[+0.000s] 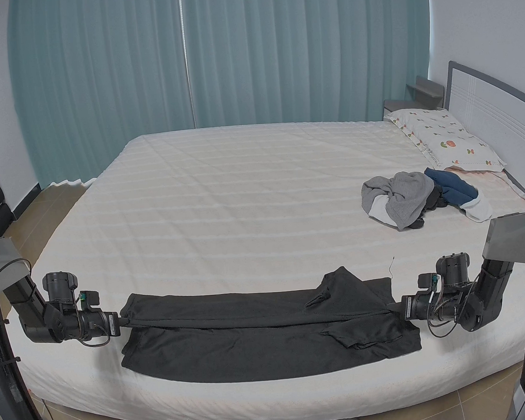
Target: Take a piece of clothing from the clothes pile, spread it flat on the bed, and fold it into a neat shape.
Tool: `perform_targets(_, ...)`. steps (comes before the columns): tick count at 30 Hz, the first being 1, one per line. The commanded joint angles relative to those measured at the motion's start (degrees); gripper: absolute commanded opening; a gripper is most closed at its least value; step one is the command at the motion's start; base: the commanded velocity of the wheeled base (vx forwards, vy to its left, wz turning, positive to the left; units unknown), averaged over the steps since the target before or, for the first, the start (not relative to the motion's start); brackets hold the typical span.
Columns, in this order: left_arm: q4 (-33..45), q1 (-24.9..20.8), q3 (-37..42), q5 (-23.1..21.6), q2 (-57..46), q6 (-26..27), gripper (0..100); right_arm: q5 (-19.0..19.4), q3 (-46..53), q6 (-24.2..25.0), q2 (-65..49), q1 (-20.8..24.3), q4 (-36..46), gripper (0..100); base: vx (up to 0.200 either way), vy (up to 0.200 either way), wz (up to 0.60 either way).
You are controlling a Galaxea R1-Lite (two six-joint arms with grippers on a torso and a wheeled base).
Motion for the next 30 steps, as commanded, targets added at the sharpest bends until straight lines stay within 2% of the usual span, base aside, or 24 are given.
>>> perform_targets(1, 1.60, 0.44, 0.04, 0.01, 0.26, 1.75, 0, 0.01, -0.32, 0.02, 0.62, -0.03, 0.36, 0, 0.000, 0.000, 0.00)
perform_targets(3, 2.48, 0.53, 0.04, 0.01, 0.18, 2.54, 0, 0.01, -0.23, 0.02, 0.89, -0.03, 0.53, 0, 0.000, 0.000, 0.00)
perform_targets(4, 2.83, 0.53, 0.04, 0.01, 0.09, 2.80, 100, -0.08, -0.23, 0.02, 1.15, -0.03, 0.36, 100, 0.000, 0.000, 0.00)
perform_targets(11, 3.09, 0.53, 0.57, 0.01, -0.79, 2.89, 100, 0.27, -1.20, 1.95, -0.96, -0.38, -0.17, 100, 0.000, 0.000, 0.00)
perform_targets(21, 3.18, 2.37, -0.66, -1.31, -2.81, 1.22, 100, -0.34, -4.71, 17.16, -3.59, -0.29, -0.17, 100, 0.000, 0.000, 0.00)
perform_targets(25, 3.09, 1.14, -2.95, -2.10, -2.37, -6.87, 100, -0.43, -5.51, 23.05, -2.36, 0.32, -0.17, 100, 0.000, 0.000, 0.00)
perform_targets(29, 3.18, -2.46, -7.08, -2.01, -2.02, -21.72, 100, -0.43, -5.77, 28.94, -1.75, 1.11, -0.26, 100, 0.000, 0.000, 0.00)
perform_targets(30, 3.18, -2.64, -7.26, -1.93, -2.02, -22.34, 100, -0.43, -5.77, 29.11, -1.75, 1.11, -0.26, 100, 0.000, 0.000, 0.00)
